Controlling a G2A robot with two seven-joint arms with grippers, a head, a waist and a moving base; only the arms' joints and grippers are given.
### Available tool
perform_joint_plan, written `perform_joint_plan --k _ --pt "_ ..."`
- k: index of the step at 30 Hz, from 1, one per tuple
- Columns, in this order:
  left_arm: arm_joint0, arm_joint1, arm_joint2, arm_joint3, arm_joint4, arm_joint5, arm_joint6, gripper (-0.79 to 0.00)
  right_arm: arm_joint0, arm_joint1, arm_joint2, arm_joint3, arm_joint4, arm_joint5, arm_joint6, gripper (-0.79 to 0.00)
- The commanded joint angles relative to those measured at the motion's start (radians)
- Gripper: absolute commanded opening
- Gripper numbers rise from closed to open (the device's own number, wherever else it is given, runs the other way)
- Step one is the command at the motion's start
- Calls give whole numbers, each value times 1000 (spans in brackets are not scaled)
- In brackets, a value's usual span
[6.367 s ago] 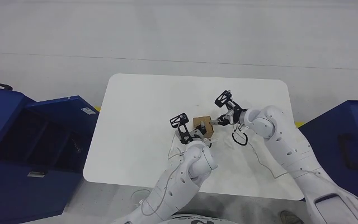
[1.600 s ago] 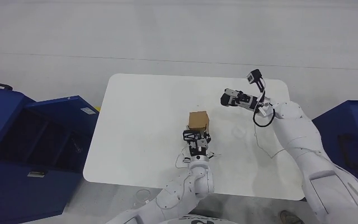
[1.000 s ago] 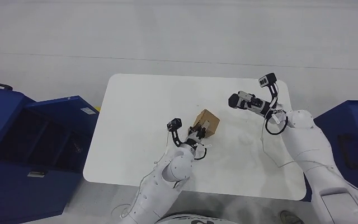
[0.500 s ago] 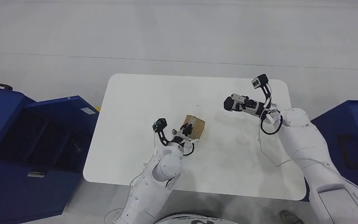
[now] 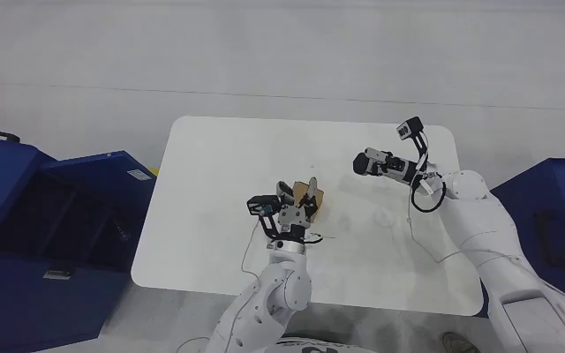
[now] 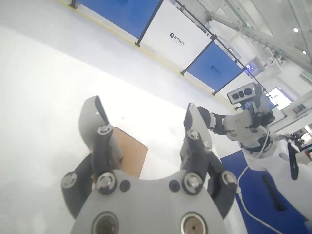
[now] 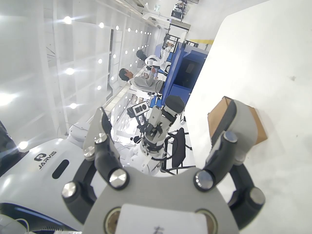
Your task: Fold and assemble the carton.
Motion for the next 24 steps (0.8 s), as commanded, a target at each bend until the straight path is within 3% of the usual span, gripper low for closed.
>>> perform_joint_plan --k 1,5,9,19,24 --pt "-17 -8 3 18 -5 40 72 -785 0 0 0 0 0 0 0 0" --pt "-20 -8 0 21 4 46 70 -785 0 0 0 0 0 0 0 0" --pt "-58 -6 24 75 187 135 40 -785 0 0 0 0 0 0 0 0" --pt "-81 11 37 81 467 179 -268 -785 0 0 0 0 0 0 0 0" --pt "-98 8 45 106 517 180 -366 -785 0 0 0 0 0 0 0 0"
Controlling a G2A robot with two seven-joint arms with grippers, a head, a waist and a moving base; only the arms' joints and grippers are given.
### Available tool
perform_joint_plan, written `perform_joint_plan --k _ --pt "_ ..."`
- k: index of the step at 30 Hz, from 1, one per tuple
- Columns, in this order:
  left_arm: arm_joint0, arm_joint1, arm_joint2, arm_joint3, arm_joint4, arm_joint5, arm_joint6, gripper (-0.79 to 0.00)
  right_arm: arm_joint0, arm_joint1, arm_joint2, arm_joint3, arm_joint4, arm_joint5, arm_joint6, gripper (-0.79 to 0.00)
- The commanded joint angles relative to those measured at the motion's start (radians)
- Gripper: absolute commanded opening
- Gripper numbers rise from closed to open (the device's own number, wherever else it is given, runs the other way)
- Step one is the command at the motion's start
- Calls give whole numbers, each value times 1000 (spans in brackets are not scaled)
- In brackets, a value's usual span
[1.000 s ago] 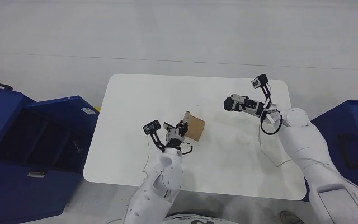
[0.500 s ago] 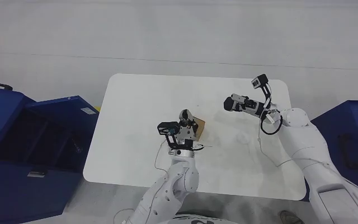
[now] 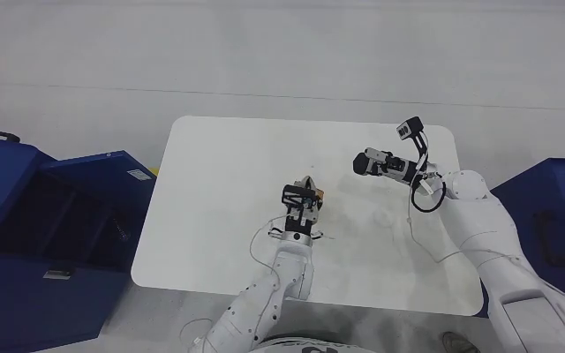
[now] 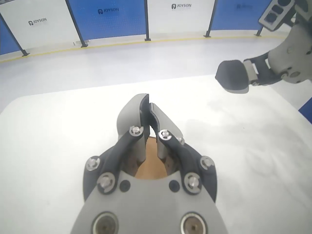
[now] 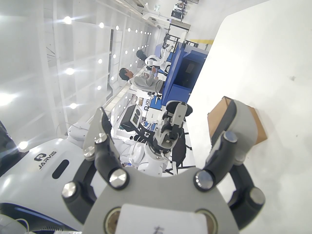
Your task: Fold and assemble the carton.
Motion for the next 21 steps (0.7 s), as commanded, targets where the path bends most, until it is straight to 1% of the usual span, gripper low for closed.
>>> perform_joint_plan --k 1,3,12,18,21 --pt "-6 -1 5 17 22 -2 -36 -785 0 0 0 0 0 0 0 0" --pt "-18 -3 11 39 54 5 -77 -785 0 0 0 0 0 0 0 0" --pt "-45 -15 23 88 78 16 -153 -785 0 0 0 0 0 0 0 0" --pt "-58 -24 28 114 83 34 -168 -785 0 0 0 0 0 0 0 0" --pt "-57 -28 27 107 76 35 -162 -785 0 0 0 0 0 0 0 0"
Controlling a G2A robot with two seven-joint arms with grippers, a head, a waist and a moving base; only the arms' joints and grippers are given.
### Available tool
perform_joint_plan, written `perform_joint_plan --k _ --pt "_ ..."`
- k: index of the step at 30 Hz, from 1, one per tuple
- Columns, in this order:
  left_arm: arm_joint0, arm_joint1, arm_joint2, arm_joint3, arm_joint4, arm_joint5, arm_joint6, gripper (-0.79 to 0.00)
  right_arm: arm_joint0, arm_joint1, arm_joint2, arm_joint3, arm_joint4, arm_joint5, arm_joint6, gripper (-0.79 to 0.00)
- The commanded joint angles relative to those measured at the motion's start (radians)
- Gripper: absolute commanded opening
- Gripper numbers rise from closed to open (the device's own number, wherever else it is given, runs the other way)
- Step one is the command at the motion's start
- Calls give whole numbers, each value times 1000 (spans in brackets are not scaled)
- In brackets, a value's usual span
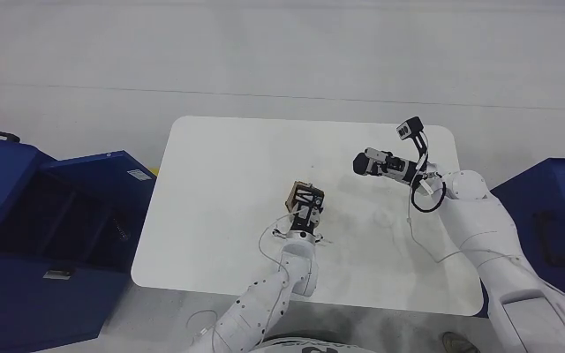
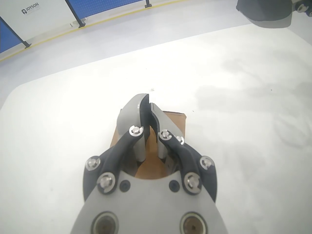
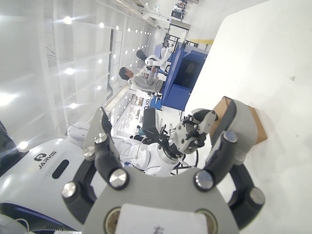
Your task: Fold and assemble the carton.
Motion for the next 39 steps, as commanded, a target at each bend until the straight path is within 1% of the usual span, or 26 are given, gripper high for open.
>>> perform_joint_plan --k 1,4,10,16,18,23,28,34,37,39 --pt "5 -2 -3 -11 -13 -5 9 -785 0 0 0 0 0 0 0 0" --pt "13 -2 -7 -12 -12 -18 14 -785 0 0 0 0 0 0 0 0" --pt "0 -8 0 18 11 -13 -12 -785 0 0 0 0 0 0 0 0" --pt "18 -11 -8 -11 -9 -16 27 -785 0 0 0 0 0 0 0 0" --pt "18 -11 -5 -3 6 -27 18 -785 0 0 0 0 0 0 0 0" --pt "1 -18 2 29 22 -18 -10 -785 0 0 0 0 0 0 0 0" --pt "16 -21 -5 2 0 -17 27 -785 0 0 0 0 0 0 0 0" --pt "1 -26 -2 32 29 -13 -9 -785 0 0 0 0 0 0 0 0" --pt "0 -30 -2 18 24 -3 5 -785 0 0 0 0 0 0 0 0" --pt "13 -30 -7 -9 5 -7 26 -785 0 0 0 0 0 0 0 0"
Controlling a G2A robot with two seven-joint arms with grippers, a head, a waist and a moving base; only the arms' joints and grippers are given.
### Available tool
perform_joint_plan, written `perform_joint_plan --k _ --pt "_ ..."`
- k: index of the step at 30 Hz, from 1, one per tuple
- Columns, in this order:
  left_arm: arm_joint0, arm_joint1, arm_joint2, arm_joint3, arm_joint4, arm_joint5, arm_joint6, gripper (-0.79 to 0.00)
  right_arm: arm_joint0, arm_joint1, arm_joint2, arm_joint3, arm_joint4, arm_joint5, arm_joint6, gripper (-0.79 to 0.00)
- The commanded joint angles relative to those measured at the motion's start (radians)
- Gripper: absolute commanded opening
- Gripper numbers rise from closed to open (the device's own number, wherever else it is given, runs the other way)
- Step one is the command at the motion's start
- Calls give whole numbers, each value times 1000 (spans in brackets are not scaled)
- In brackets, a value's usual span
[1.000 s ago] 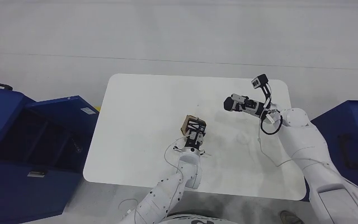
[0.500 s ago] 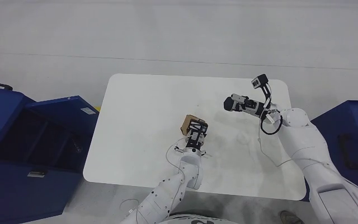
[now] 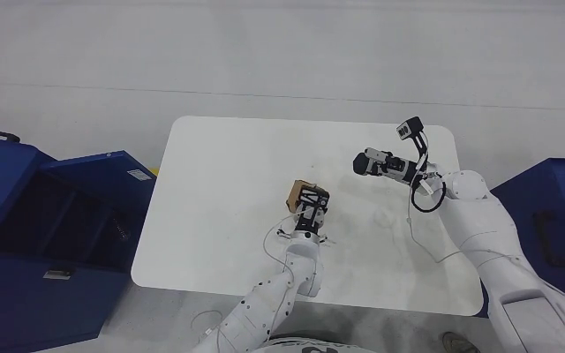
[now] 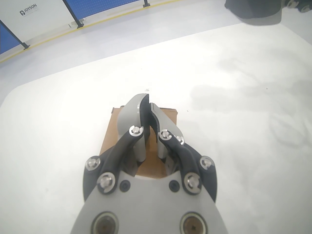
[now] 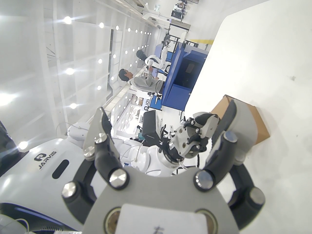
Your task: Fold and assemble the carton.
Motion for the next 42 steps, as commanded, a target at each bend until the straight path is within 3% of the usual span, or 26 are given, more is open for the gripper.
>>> perform_joint_plan --k 1,9,26,32,35,42 --pt "12 1 -6 -18 -13 -13 14 -785 0 0 0 0 0 0 0 0" --pt "-17 -7 -3 40 23 -2 -41 -785 0 0 0 0 0 0 0 0" --pt "0 -19 -9 16 2 -8 4 -785 0 0 0 0 0 0 0 0" --pt "-17 -23 -6 54 36 1 -24 -785 0 0 0 0 0 0 0 0" --pt "2 -24 -15 10 0 0 29 -785 0 0 0 0 0 0 0 0" --pt "131 3 -97 -170 19 20 171 -785 0 0 0 0 0 0 0 0"
